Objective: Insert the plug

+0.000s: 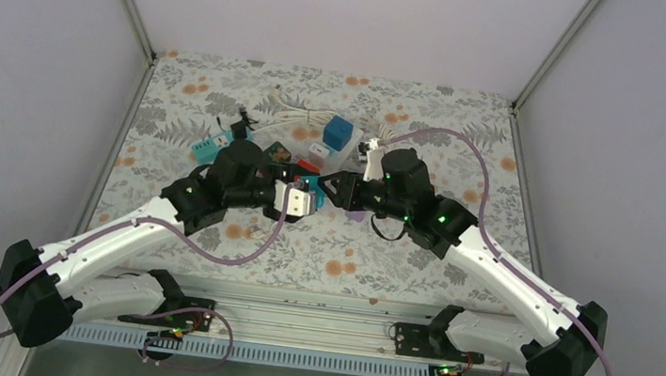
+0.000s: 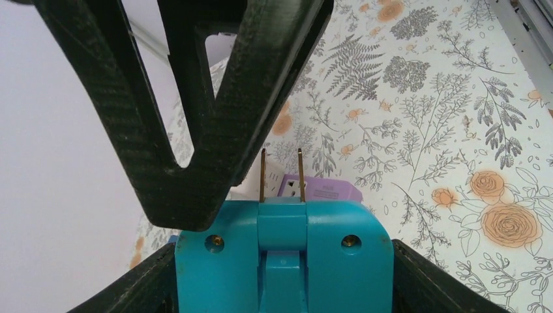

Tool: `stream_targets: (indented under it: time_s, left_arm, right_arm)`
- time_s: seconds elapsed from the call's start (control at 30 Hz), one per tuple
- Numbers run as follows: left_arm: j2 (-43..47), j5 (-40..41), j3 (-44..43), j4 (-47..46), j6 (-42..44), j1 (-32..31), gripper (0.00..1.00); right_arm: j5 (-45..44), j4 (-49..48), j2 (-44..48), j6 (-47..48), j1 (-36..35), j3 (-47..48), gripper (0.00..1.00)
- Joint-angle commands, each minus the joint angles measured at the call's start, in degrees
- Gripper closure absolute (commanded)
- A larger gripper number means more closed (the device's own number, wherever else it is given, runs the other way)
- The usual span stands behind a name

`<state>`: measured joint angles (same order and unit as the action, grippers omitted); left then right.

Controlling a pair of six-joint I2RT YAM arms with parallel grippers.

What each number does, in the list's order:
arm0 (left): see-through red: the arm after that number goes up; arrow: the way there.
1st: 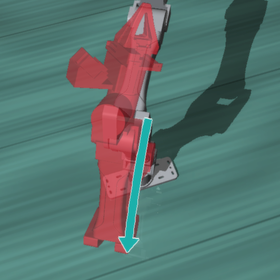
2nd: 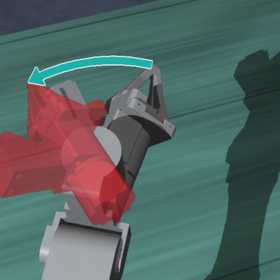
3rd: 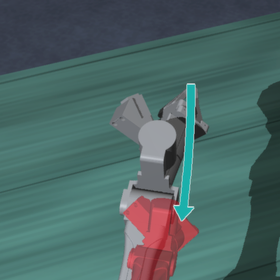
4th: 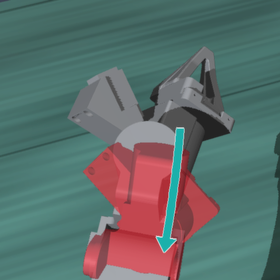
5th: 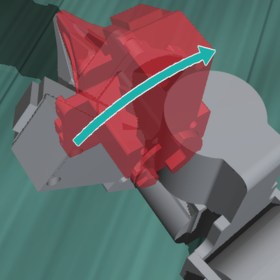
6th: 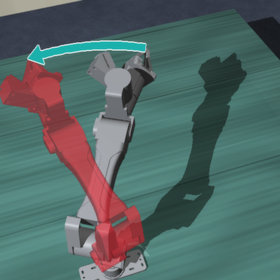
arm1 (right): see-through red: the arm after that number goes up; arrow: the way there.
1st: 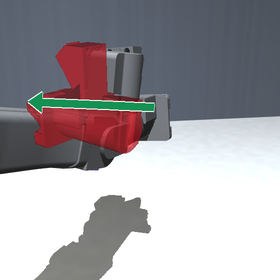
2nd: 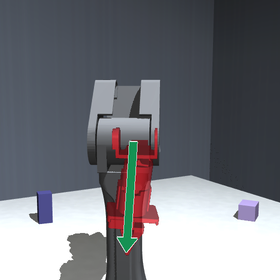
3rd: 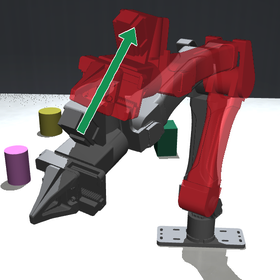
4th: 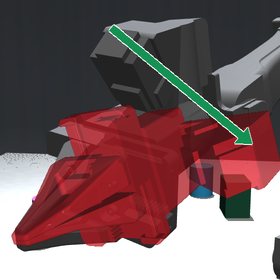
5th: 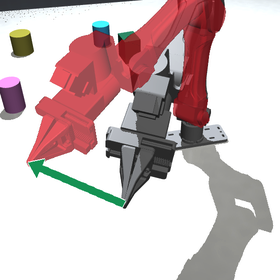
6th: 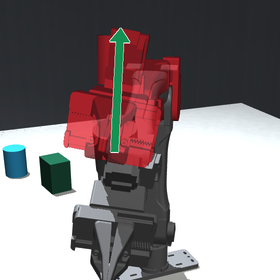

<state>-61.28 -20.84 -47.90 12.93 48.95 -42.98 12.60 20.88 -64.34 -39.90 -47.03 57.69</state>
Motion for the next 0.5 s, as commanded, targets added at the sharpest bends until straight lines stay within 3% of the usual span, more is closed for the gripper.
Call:
stream_targets:
  time_s: [0.0, 0.3, 0.47]
  left_arm:
    - [1.46, -1.80, 0.83, -1.40, 1.87, -0.35, 0.39]
    - [2.39, -3.51, 2.11, -3.17, 2.78, -0.35, 0.39]
    - [2.55, -3.68, 2.83, -4.53, 3.04, -0.35, 0.39]
  right_arm:
    - [2.90, -2.31, -0.69, 1.31, 0.99, 0.39, 0.55]
    - [7.38, -3.95, -1.83, 1.85, 2.14, -0.73, 0.66]
    - [8.65, -4.29, -2.46, 1.20, 2.38, -1.36, 0.64]
